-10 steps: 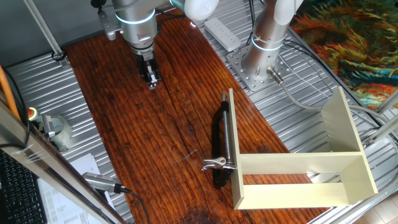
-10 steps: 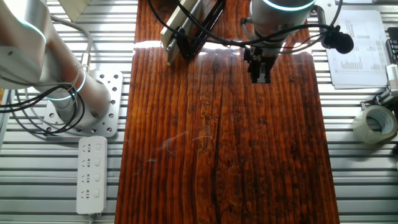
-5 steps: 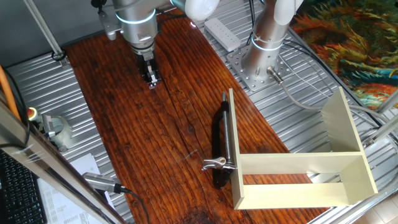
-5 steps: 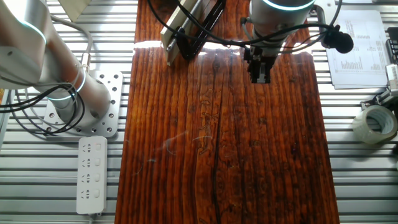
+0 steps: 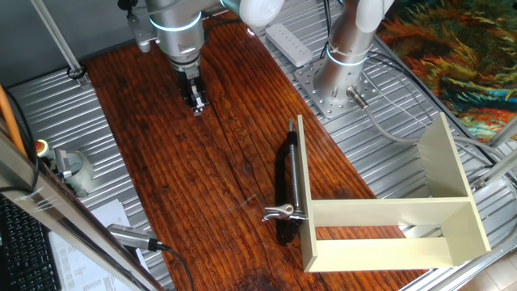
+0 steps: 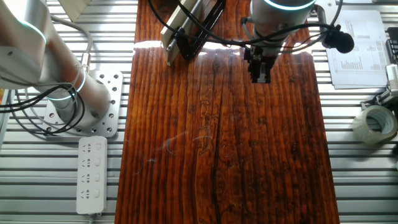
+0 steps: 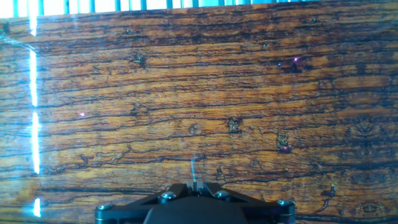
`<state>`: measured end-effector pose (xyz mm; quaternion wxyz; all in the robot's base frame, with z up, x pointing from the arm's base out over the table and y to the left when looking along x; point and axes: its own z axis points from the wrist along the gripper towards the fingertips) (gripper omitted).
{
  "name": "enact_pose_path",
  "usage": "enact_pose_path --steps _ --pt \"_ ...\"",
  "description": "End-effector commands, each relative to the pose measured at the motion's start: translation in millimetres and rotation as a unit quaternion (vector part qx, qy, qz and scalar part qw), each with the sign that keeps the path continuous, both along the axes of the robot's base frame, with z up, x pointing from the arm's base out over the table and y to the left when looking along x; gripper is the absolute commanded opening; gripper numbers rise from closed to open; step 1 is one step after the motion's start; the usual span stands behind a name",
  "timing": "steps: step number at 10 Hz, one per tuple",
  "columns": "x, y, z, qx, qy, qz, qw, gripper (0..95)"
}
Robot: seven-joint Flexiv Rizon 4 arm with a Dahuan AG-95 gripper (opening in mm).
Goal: Turn on the water tap
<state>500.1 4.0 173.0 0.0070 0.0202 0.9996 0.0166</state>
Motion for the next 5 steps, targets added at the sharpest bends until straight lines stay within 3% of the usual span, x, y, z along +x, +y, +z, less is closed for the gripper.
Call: enact_pose_path --steps 1,5 --pt "1.0 11.7 4.1 0.0 0.002 -0.004 1.0 0.0" --pt "5.6 51.9 7.4 0.002 0.003 -0.027 0.9996 0.0"
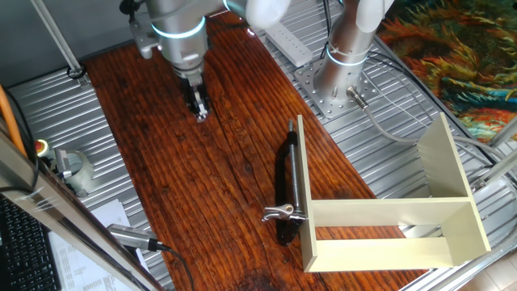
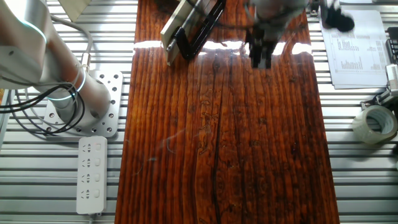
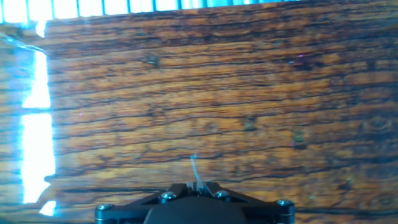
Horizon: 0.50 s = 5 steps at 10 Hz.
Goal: Turn on the water tap
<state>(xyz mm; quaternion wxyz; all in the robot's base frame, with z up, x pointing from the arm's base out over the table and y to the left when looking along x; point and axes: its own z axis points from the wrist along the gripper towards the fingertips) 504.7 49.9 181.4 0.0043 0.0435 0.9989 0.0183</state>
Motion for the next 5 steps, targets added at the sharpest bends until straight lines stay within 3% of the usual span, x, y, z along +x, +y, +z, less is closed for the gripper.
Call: enact_pose_path --steps 1,5 --pt "3.7 19.2 -1.2 0.0 0.0 -0.008 1.0 0.0" --pt "7.2 46.1 2.6 0.006 0.004 -0.005 1.0 0.0"
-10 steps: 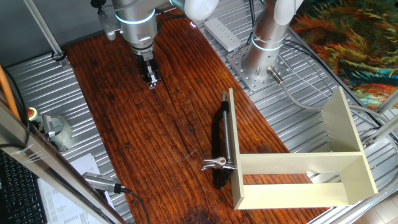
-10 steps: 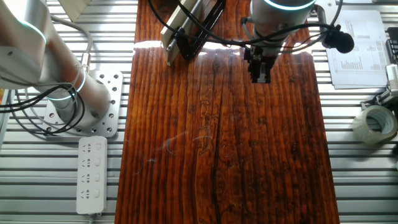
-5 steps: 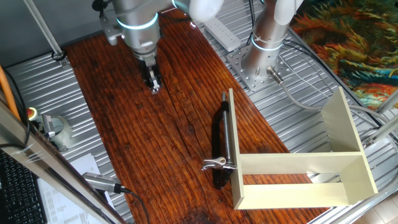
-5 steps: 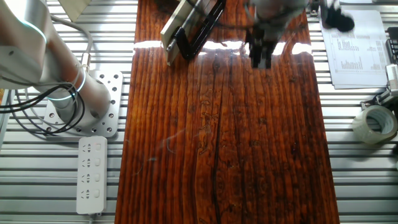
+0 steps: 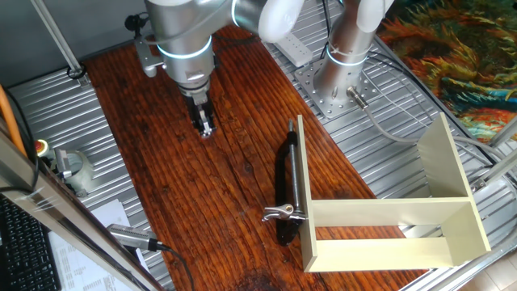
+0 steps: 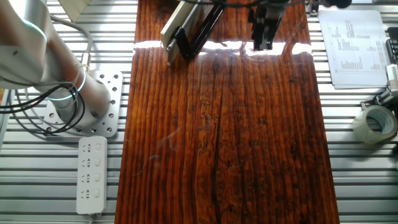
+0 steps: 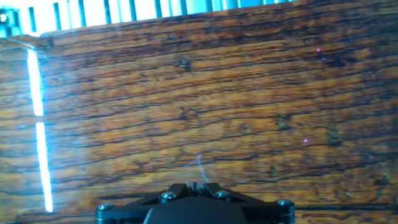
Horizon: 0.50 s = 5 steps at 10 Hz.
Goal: Turn on the water tap
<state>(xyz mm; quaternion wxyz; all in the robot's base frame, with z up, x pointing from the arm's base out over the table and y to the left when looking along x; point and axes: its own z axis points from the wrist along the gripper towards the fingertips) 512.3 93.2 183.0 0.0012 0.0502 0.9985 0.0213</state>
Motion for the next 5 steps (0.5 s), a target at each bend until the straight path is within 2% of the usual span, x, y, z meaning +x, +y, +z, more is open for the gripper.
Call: enact_pose_path --steps 1,3,5 --pt "-0.8 7.7 3.1 0.003 0.002 0.003 1.0 0.0" --pt "-1.9 20.4 7.0 0.003 0.008 0.0 1.0 0.0" --pt "-2.2 25.2 7.4 0.003 0.01 0.0 0.9999 0.0"
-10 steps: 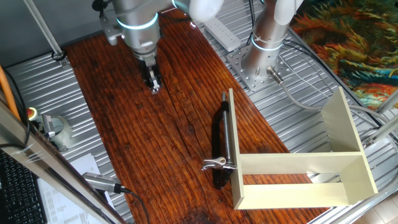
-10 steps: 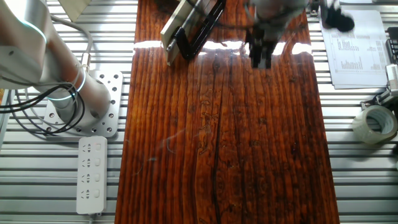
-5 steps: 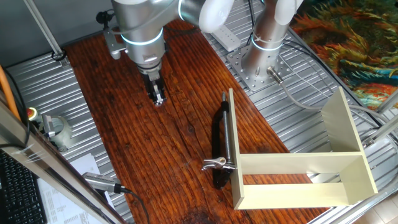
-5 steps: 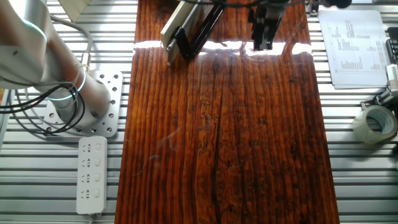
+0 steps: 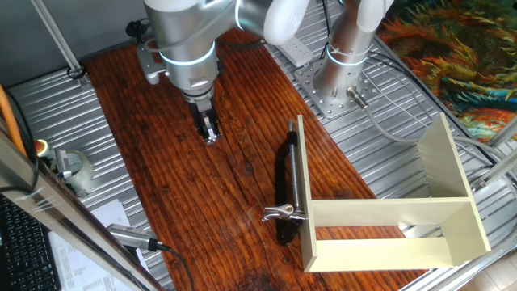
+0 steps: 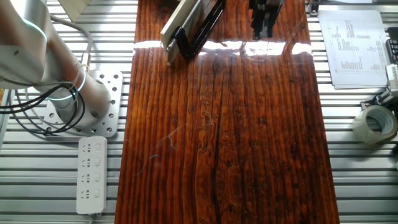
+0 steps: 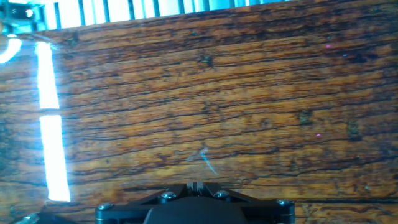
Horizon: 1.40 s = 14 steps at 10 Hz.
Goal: Turn on the water tap
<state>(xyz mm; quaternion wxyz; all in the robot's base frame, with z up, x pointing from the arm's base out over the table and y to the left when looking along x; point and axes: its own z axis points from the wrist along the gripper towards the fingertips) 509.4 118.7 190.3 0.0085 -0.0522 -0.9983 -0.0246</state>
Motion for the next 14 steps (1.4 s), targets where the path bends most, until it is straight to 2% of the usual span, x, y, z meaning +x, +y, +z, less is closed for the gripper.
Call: enact_pose_path --steps 1,3,7,13,14 --pt "0.6 -0.3 0.3 0.0 0.001 0.004 1.0 0.0" --pt "0.6 -0.4 0.4 -0.001 0.004 0.005 1.0 0.0" --pt "-2.1 0.6 3.0 0.0 0.027 0.012 0.9996 0.0" --pt "-3.2 1.0 4.0 0.004 0.027 -0.001 0.9996 0.0" --pt "-3.2 1.0 4.0 0.002 0.022 0.027 0.9994 0.0"
